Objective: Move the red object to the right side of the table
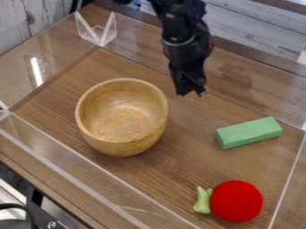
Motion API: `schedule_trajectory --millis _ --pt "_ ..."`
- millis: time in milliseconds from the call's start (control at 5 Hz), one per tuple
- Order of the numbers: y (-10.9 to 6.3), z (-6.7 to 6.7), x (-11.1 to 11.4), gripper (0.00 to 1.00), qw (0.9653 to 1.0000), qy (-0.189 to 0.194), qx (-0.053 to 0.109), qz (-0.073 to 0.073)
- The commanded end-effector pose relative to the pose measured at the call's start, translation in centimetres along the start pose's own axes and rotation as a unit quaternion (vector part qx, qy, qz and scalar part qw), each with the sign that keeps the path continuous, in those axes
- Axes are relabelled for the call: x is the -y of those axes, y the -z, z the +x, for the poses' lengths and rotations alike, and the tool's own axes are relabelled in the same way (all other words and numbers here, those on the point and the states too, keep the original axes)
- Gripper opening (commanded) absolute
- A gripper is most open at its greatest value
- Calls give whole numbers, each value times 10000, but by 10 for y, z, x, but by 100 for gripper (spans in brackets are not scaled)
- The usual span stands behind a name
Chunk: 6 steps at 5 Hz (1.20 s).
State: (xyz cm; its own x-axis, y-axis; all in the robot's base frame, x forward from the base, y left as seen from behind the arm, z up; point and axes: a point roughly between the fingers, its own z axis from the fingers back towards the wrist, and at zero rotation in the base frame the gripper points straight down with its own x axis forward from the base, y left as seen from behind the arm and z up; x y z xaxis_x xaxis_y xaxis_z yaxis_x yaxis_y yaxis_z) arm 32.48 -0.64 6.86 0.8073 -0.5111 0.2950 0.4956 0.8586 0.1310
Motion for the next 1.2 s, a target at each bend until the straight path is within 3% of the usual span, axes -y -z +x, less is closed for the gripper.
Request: schedule_trajectory --millis 0,400,600,1000 --pt "-26 8 7 0 9997 -6 236 116" --pt "-37 6 33 0 9978 547 318 -208" --pt "-40 4 51 0 9942 914 363 -430" --pt "-47 3 93 0 9925 947 370 -674"
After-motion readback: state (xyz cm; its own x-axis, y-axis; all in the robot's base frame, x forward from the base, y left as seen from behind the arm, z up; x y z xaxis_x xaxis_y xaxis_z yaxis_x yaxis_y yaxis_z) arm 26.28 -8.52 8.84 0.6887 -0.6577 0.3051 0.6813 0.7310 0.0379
